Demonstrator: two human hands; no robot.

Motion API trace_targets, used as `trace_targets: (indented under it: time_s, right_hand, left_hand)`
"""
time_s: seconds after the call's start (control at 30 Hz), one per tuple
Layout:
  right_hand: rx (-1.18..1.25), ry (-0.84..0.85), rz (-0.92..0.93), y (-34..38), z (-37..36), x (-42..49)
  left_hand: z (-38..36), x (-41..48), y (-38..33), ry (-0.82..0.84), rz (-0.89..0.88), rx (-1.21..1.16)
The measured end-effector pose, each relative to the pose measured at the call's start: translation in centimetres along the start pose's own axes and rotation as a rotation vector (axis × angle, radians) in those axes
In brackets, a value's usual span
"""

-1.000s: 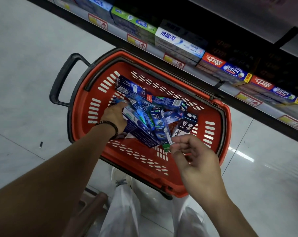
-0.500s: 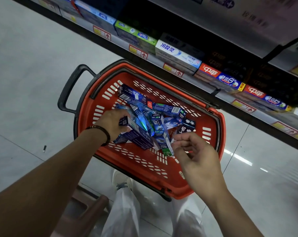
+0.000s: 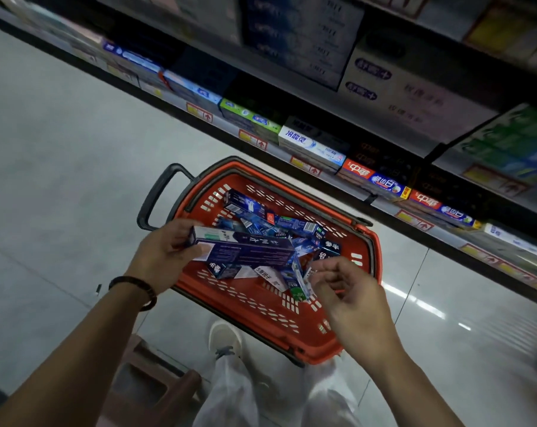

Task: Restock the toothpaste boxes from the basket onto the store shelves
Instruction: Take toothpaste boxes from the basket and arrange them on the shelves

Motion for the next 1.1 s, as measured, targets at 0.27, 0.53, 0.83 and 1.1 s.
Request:
trace_targets:
  time_s: [0.27,0.53,0.83,1.1]
  right_hand:
    - [0.049,-0.058,0.015,6.1,3.8,-2.4]
    - [0.085,-0.057,0.082,14.3,10.8,-6.0]
    - [0.043,0.11,0.159,24.9,14.3,-12.1]
    - [0.114,0.221,0.244,32.1,16.5,-17.9]
  left_hand:
    - [2.0,-7.7,-7.3,-0.033,-0.11,-0.351]
    - [5.3,-16.7,-12.3,-0.044,-0.132,-0.492]
    - [8.7,-25.5,-19.3,-0.068,-0.193,-0.553]
    - [12.3,-30.6,-26.6,-0.047,-0.222,-0.702]
Point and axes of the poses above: each hand's wrist, its own x-axis towards the middle knuckle, its own z-axis out of the back of the hand, y = z × x, the point moved 5 cm from there along x, towards the middle knuckle, and after that the axes turned 7 degrees about y, right-handed, at the moved point
